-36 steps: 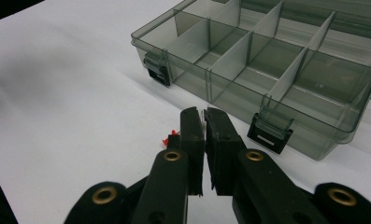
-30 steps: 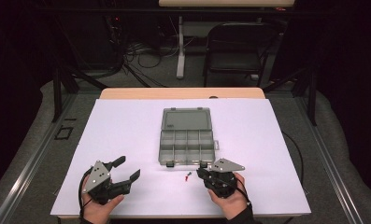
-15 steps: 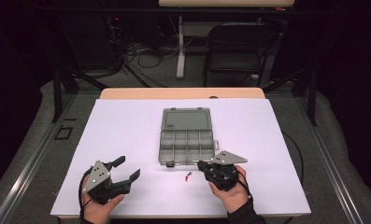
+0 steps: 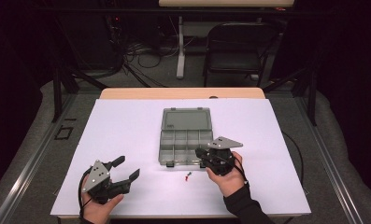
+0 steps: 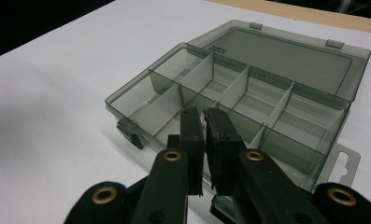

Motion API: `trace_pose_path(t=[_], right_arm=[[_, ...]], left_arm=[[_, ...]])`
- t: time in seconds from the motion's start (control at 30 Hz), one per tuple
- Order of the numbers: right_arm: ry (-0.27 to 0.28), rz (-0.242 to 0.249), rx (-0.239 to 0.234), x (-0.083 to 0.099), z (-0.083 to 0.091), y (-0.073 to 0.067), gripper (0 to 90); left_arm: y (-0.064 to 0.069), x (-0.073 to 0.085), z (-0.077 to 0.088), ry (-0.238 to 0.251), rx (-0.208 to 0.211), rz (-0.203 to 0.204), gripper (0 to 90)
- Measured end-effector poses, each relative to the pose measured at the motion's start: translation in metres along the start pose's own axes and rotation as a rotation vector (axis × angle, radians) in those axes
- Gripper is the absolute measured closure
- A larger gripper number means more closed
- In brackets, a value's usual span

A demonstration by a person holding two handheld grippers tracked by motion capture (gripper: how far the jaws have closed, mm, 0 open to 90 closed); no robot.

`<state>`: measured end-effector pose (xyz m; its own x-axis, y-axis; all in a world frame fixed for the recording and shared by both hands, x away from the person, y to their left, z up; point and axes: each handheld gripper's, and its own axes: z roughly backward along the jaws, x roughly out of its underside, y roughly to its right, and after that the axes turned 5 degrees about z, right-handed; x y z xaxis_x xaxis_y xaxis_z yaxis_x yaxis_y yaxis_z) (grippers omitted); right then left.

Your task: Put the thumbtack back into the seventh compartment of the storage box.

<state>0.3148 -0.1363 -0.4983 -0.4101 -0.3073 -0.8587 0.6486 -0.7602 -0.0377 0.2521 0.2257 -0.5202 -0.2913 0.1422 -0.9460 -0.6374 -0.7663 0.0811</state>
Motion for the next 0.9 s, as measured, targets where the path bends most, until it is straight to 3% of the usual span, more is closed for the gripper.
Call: trace_pose_path(t=[0.3,0.9], right_arm=[[-0.018,-0.008,0.014,0.002,-0.011,0.006,85.9],[-0.057,-0.009,0.022,0.006,-0.037,0.005,85.9]], left_arm=[[0.000,0.000,-0.001,-0.002,0.001,0.000,27.2],[-0.001,0.001,-0.002,-0.009,0.000,0.005,27.2]])
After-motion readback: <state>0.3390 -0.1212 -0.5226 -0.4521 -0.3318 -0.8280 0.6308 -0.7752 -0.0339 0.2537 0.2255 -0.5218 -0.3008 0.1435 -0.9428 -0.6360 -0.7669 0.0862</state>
